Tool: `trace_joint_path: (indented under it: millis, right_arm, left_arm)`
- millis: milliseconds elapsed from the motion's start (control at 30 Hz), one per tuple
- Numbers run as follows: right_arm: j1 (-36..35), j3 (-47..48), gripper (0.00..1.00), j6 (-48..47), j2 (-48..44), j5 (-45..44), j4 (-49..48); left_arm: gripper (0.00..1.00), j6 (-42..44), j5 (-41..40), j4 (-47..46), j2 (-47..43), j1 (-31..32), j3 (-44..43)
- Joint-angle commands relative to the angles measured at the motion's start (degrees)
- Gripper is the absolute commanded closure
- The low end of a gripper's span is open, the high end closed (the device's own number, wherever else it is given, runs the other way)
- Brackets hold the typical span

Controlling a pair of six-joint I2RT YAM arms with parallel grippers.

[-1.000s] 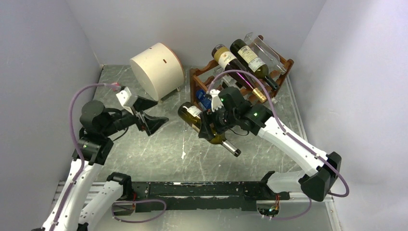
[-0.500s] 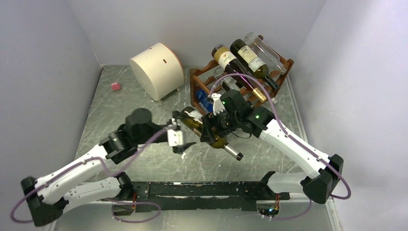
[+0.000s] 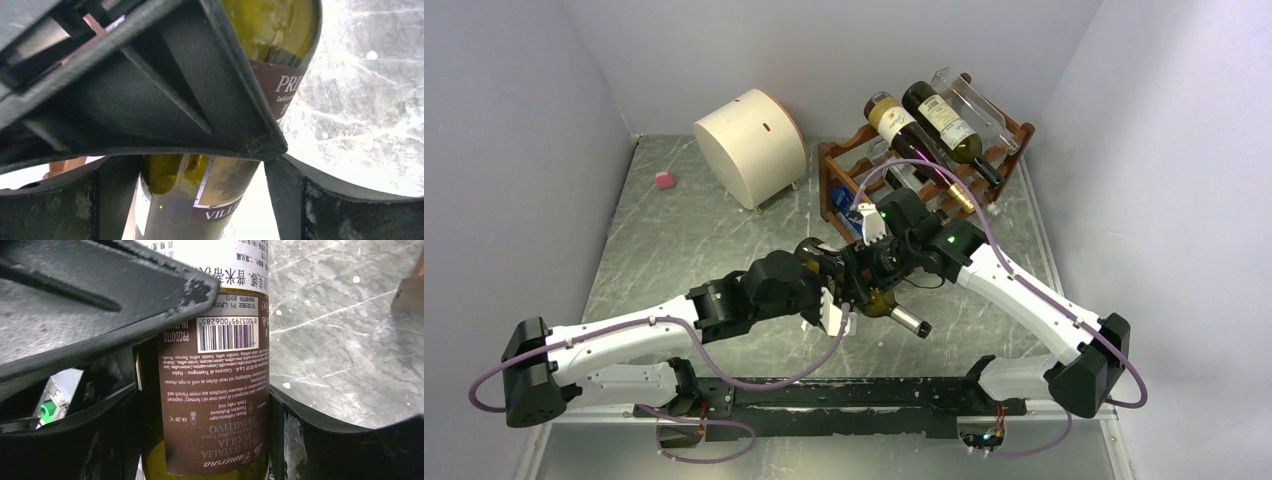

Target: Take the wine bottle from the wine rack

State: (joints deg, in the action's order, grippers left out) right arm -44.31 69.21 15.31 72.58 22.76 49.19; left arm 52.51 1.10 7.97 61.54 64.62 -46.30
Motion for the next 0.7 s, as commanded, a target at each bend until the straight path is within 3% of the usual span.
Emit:
trace_joint_path:
  millis: [0, 367, 433, 533, 667]
  right_arm:
    - [-0.1, 2.0, 1.0, -1.2, -1.1, 5.5, -3.2]
    - [-0.1, 2.0, 1.0, -3.4, -0.7, 13.2, -2.2]
    - [-0.1, 2.1, 1.0, -3.7, -0.5, 13.6, -1.8]
    - [-0.1, 2.2, 0.97, -3.8, -0.6, 12.3, -1.6]
    - [-0.1, 2.8, 0.68, -3.7, -1.2, 9.4, -1.5]
  left_arm:
    - [0.07, 2.2, -5.2, 0.6, 1.2, 0.2, 1.5]
    - [0.07, 1.9, -4.7, -1.4, 1.6, 0.2, 3.9]
    - [0.02, 1.4, -5.6, -3.3, 0.4, 0.2, 4.7]
    - [0.25, 0.1, -6.8, -5.1, -1.5, 0.2, 5.3]
    - [0.59, -1.1, -8.6, -6.2, -3.6, 0.2, 6.2]
